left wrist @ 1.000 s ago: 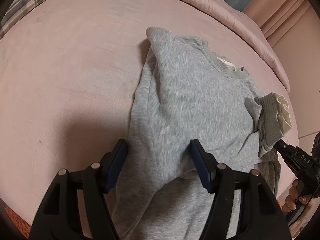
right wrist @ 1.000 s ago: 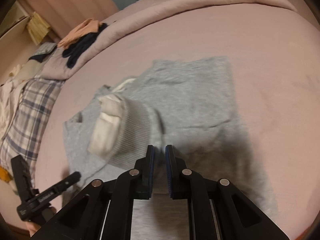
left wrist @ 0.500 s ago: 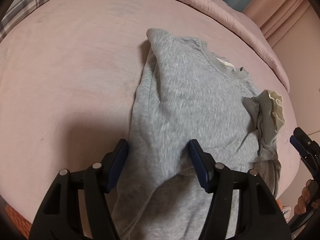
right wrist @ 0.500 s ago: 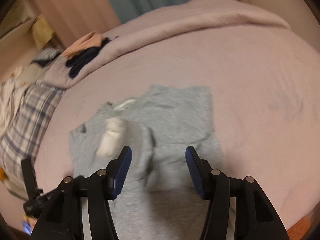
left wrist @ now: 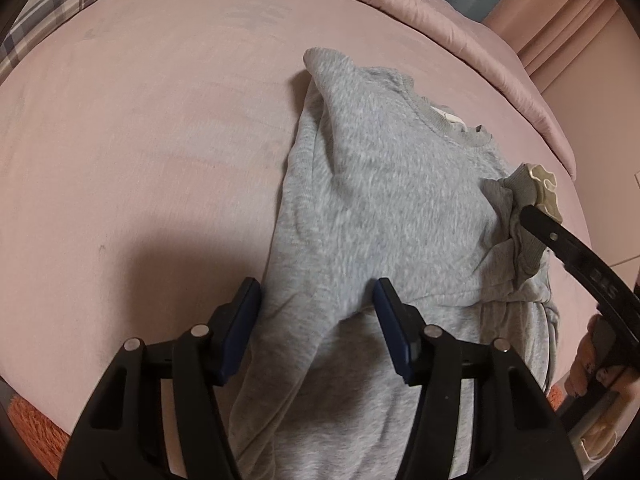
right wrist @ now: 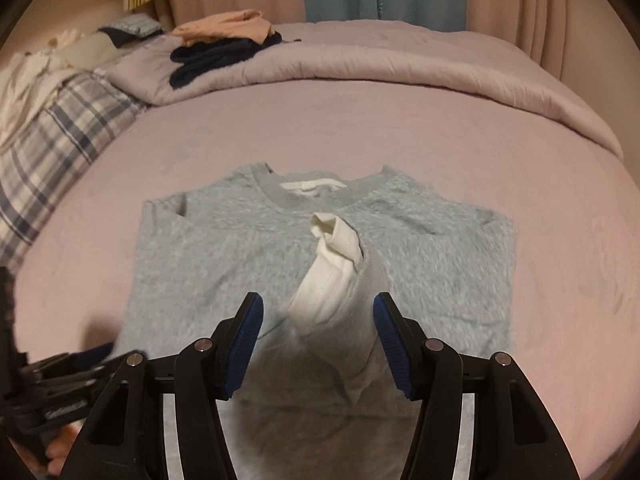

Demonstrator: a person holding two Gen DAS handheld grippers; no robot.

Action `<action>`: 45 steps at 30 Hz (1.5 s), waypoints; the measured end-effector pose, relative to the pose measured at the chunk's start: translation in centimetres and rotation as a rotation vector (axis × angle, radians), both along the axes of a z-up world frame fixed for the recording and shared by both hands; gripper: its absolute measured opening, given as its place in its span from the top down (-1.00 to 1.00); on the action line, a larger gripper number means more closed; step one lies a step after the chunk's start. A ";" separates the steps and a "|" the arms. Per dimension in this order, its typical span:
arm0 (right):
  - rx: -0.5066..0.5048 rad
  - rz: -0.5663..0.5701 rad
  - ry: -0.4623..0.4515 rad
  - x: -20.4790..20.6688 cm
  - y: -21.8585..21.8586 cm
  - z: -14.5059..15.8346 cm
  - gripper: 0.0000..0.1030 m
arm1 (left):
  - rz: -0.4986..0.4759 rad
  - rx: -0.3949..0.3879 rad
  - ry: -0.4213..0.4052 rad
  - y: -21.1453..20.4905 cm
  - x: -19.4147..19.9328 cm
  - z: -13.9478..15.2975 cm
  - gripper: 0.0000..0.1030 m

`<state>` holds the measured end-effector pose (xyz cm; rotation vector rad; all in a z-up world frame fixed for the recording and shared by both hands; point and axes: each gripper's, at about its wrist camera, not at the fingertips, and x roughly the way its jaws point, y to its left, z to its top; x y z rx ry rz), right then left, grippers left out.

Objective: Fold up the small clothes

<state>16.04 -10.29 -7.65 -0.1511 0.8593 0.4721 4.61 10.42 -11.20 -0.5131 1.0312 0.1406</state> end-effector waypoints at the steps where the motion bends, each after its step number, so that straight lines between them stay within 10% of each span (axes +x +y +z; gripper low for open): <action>1: -0.008 -0.006 0.006 0.1 0.1 -0.1 0.15 | -0.001 0.001 0.001 0.0 0.0 0.0 -0.12; 8: 0.048 -0.012 0.014 0.5 -1.7 0.9 0.67 | -0.009 0.009 0.015 -0.1 0.3 0.2 -0.12; 21: 0.225 -0.126 0.056 1.9 -7.7 1.8 0.74 | -0.054 0.021 -0.030 -1.5 2.0 1.8 -0.12; 45: 0.219 -0.226 0.168 3.3 -11.1 -2.3 0.75 | -0.083 0.033 -0.015 -2.8 3.4 1.7 -0.12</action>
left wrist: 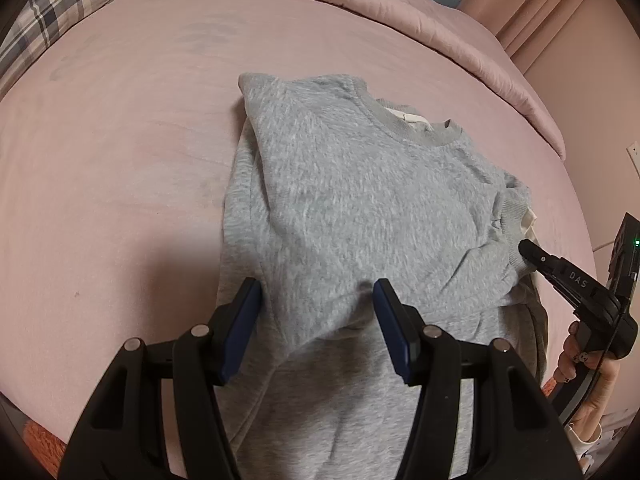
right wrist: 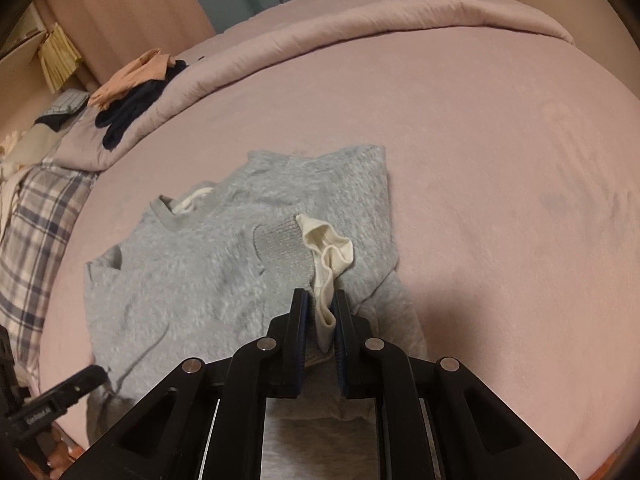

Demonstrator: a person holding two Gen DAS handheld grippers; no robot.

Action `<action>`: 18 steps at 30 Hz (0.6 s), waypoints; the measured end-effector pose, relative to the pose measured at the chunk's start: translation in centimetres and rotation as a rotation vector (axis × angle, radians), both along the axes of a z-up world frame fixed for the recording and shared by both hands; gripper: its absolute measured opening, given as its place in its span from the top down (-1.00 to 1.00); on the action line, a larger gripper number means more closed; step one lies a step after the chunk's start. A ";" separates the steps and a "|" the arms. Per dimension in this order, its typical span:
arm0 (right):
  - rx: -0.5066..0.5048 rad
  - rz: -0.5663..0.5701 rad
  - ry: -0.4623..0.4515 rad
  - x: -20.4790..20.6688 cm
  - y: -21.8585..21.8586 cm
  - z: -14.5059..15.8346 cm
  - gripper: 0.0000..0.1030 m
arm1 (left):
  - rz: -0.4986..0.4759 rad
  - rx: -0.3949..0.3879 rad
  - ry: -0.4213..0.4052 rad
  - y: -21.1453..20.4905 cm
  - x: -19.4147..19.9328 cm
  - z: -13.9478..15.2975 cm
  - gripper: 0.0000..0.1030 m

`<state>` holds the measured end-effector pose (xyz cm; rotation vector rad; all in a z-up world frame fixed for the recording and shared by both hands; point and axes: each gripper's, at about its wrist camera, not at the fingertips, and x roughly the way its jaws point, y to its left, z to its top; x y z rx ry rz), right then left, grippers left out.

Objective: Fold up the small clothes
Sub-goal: 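Lay the cuff flat on the chest and open the right gripper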

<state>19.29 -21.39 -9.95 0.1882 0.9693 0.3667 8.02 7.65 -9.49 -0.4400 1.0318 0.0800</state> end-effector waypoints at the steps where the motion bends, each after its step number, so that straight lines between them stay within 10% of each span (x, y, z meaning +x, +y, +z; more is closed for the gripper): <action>1: -0.006 -0.001 0.000 0.0 0.0 0.0 0.75 | 0.000 -0.002 0.000 0.0 0.0 0.0 -0.12; 18: -0.007 -0.011 0.021 0.1 -1.0 -1.0 0.75 | -0.007 -0.011 -0.030 -0.7 -0.7 1.2 -0.12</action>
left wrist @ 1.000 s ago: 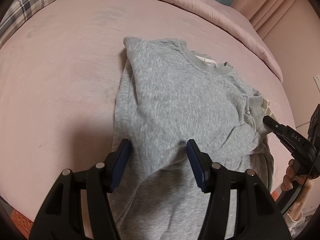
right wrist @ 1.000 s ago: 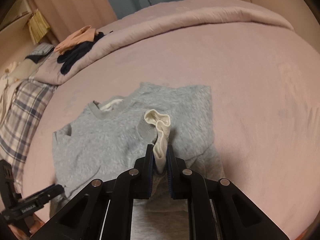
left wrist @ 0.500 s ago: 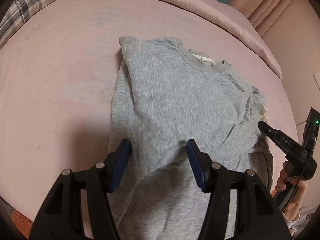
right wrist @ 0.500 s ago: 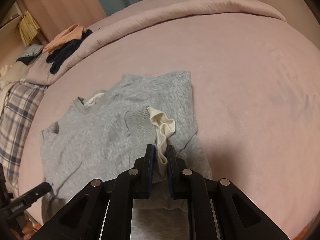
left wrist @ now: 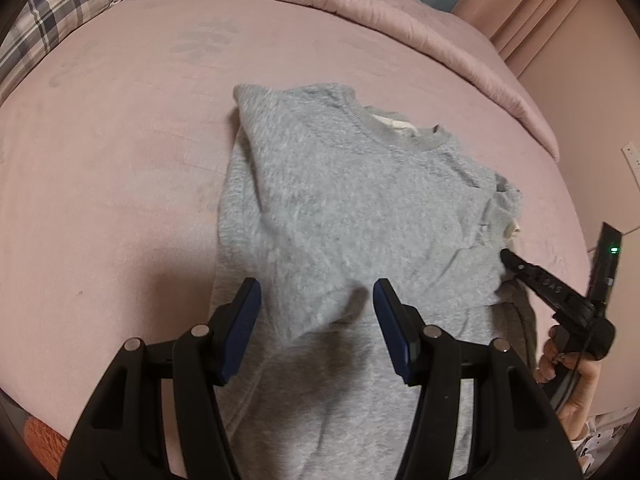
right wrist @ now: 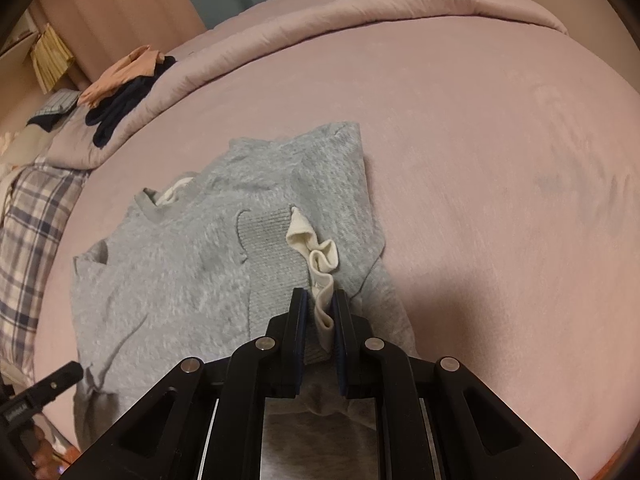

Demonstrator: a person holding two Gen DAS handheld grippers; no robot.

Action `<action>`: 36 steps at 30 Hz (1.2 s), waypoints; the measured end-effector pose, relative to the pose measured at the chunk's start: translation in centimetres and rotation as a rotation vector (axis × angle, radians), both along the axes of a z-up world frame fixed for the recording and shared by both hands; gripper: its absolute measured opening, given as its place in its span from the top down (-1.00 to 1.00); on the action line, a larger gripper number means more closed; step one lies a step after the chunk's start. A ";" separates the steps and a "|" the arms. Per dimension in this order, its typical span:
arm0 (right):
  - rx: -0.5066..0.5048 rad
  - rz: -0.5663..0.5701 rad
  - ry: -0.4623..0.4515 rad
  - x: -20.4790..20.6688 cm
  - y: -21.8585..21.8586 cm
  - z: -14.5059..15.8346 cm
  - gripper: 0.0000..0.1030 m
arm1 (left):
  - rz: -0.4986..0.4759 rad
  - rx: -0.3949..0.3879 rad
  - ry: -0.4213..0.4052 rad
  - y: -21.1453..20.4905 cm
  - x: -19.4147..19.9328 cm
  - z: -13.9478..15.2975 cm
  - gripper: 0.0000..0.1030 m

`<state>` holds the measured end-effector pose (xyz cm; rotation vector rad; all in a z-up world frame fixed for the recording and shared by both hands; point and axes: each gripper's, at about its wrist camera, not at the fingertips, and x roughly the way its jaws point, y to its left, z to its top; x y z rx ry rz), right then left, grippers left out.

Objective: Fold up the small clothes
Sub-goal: 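Lay the cuff flat on the chest and open the right gripper, then move both grippers to the sweatshirt hem and grasp it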

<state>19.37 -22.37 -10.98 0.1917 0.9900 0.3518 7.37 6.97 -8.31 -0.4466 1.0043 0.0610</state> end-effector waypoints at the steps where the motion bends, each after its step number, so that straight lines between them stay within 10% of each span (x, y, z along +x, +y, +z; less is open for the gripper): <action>1: -0.001 0.002 0.000 0.0 -0.1 -0.1 0.75 | -0.005 -0.007 -0.004 -0.2 -0.1 0.1 -0.12; 16: 0.008 -0.005 0.005 0.0 -0.6 -0.3 0.75 | -0.027 -0.013 0.002 -2.1 -0.5 0.1 -0.16; 24: 0.009 -0.002 0.012 0.3 -0.7 0.1 0.70 | -0.024 0.014 -0.014 -2.8 -1.5 0.6 -0.53; 30: 0.024 0.002 0.028 -0.4 -1.1 1.3 0.31 | -0.003 0.038 -0.049 -2.9 -2.7 1.5 -0.73; 32: 0.030 0.001 0.016 -1.0 -1.1 2.2 -0.20 | 0.008 0.049 -0.066 -2.8 -3.1 1.9 -0.82; 36: 0.036 0.009 -0.043 -2.2 -1.1 4.3 -0.27 | 0.002 0.051 -0.085 -3.1 -4.1 2.5 -0.88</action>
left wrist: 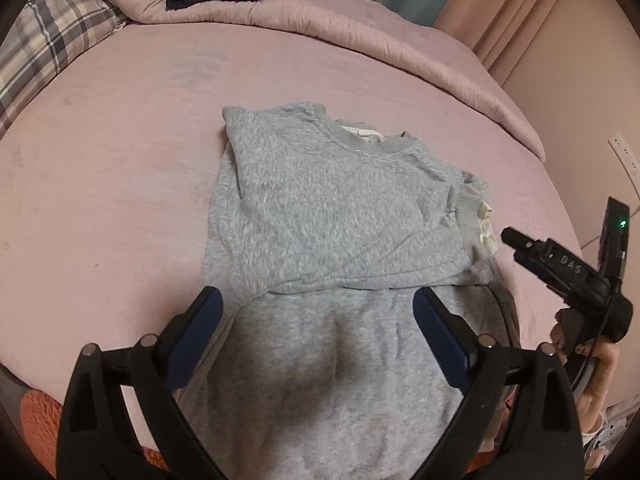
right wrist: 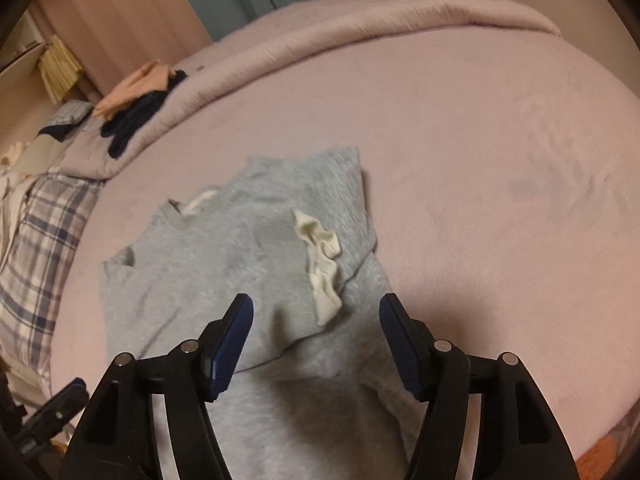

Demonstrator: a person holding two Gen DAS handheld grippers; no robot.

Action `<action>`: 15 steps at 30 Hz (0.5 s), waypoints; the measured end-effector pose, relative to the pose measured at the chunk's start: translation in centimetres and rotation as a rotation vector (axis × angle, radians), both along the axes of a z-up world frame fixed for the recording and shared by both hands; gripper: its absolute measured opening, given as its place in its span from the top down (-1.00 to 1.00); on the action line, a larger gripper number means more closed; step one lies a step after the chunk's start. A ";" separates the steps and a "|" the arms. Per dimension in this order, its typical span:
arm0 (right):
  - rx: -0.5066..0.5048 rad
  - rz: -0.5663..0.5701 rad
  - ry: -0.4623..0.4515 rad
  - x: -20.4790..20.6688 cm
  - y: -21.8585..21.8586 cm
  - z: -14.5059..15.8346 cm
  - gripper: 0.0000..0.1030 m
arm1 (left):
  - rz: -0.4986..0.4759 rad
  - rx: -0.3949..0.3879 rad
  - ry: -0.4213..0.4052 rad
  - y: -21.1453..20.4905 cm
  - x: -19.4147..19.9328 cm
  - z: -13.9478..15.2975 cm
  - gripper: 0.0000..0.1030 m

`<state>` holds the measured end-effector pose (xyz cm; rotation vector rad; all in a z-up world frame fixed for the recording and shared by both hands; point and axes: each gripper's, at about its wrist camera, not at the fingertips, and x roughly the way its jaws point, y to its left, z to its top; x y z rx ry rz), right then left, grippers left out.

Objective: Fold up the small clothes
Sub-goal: 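Move both grippers to the sweatshirt hem and grasp it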

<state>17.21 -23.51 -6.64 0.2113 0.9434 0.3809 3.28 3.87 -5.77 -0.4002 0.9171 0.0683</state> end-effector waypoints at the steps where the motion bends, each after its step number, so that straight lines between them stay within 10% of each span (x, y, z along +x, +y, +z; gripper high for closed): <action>1: 0.001 0.001 -0.013 -0.2 -0.1 0.4 -0.30 | -0.002 0.002 -0.003 -0.1 -0.2 0.1 -0.89; 15: -0.024 0.042 -0.156 -5.9 -1.6 2.9 -0.61 | -0.014 -0.006 0.001 -0.6 -3.9 -1.1 -0.93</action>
